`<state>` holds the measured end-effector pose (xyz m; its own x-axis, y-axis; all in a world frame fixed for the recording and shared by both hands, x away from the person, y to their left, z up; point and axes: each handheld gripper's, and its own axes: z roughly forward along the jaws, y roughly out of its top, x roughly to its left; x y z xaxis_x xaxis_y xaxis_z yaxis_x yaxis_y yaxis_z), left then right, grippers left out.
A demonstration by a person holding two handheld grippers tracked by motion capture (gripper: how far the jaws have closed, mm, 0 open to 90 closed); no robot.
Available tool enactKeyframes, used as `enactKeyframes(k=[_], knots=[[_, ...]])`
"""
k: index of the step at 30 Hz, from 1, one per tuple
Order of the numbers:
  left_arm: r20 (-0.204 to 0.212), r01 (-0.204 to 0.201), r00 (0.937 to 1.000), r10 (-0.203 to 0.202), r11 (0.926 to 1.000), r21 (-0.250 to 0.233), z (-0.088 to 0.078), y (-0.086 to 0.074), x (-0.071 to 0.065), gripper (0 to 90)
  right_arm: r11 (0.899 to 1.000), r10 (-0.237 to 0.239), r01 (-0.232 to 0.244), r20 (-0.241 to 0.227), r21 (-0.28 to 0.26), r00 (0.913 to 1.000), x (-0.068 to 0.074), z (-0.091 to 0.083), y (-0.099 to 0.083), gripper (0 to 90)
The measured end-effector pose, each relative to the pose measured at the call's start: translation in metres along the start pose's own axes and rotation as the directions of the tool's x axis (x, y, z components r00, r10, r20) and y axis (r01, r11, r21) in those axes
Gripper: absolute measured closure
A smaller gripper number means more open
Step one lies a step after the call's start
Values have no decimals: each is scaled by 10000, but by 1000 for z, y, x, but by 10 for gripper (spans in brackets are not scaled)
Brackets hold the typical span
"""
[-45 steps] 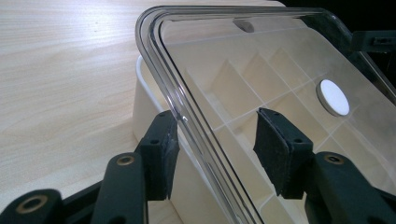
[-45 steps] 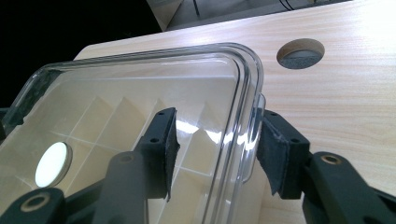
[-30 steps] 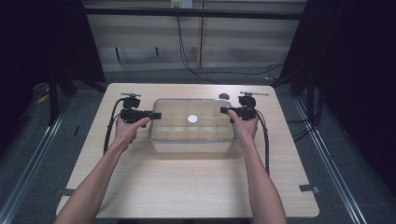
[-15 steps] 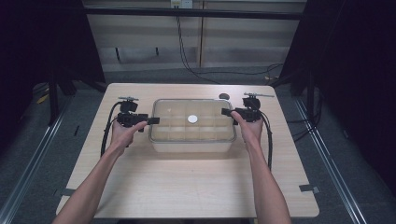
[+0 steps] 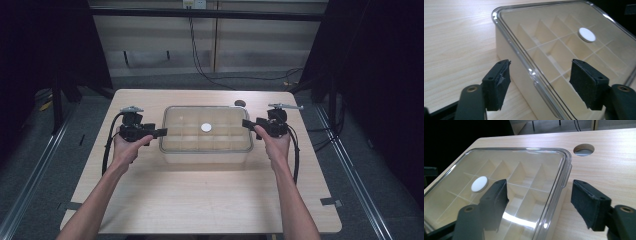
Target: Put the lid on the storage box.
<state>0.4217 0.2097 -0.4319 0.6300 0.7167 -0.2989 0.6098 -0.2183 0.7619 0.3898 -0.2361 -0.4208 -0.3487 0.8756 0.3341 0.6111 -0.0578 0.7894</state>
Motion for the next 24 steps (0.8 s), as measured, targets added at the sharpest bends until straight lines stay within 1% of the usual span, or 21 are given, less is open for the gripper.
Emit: enactKeyframes(k=[1,2,4,5,6,7,8,9,10,11,12,13,16,17,19,21,23,24], knots=[[16,-81,10000,81,10000,-36,-2,-1,-2,349,10000,0,0,0,0,10000,0,0,0,324],[31,-291,9996,291,9996,-58,-5,-5,-5,359,9999,-114,113,-75,-64,9999,2,-5,-2,336],[-16,-296,9996,296,9996,-43,-6,-7,-6,362,9998,-167,166,-113,-69,9998,3,-7,-4,337],[-35,-275,9996,274,9996,-67,-8,-10,-7,362,9996,-291,291,-130,-32,9995,4,-10,-5,337],[-49,-303,9995,303,9995,-58,-11,-12,-7,362,9993,-375,376,-195,33,9991,6,-14,-6,342],[33,-303,9995,303,9994,-177,-16,-17,-9,362,9990,-443,444,-339,18,9984,9,-21,-9,343],[33,-303,9995,303,9994,-177,-16,-17,-9,361,9990,-443,444,-339,18,9984,9,-21,-9,343],[50,-375,9993,375,9993,-70,-19,-19,-10,361,9988,-495,495,-353,-4,9981,10,-24,-10,342],[109,-394,9992,394,9992,-56,-21,-20,-12,352,9985,-540,541,-345,17,9979,12,-27,-12,342],[137,-584,9982,584,9983,-40,-25,-22,-15,338,9983,-574,577,-390,62,9976,12,-30,-14,342],[127,-688,9975,690,9976,-113,-29,-24,-21,317,9980,-621,628,-488,121,9969,14,-36,-19,349],[127,-688,9975,690,9976,-113,-29,-24,-21,311,9977,-661,666,-550,79,9963,15,-38,-20,350],[145,-960,9953,962,9953,-97,-36,-27,-29,295,9976,-691,693,-531,18,9962,18,-44,-22,349],[75,-994,9950,995,9949,-154,-39,-31,-32,284,9969,-785,788,-527,32,9955,20,-50,-26,346],[9,-987,9951,987,9949,-192,-42,-34,-33,279,9966,-817,819,-536,14,9952,21,-53,-27,344],[-37,-938,9956,937,9954,-189,-44,-38,-34,262,9959,-903,900,-535,-64,9945,24,-62,-33,334],[-229,-939,9954,936,9955,-143,-48,-42,-34,262,9964,-845,843,-529,-63,9950,24,-65,-35,331],[-189,-912,9957,910,9957,-137,-50,-45,-34,256,9966,-818,812,-562,-133,9951,25,-69,-38,325]])
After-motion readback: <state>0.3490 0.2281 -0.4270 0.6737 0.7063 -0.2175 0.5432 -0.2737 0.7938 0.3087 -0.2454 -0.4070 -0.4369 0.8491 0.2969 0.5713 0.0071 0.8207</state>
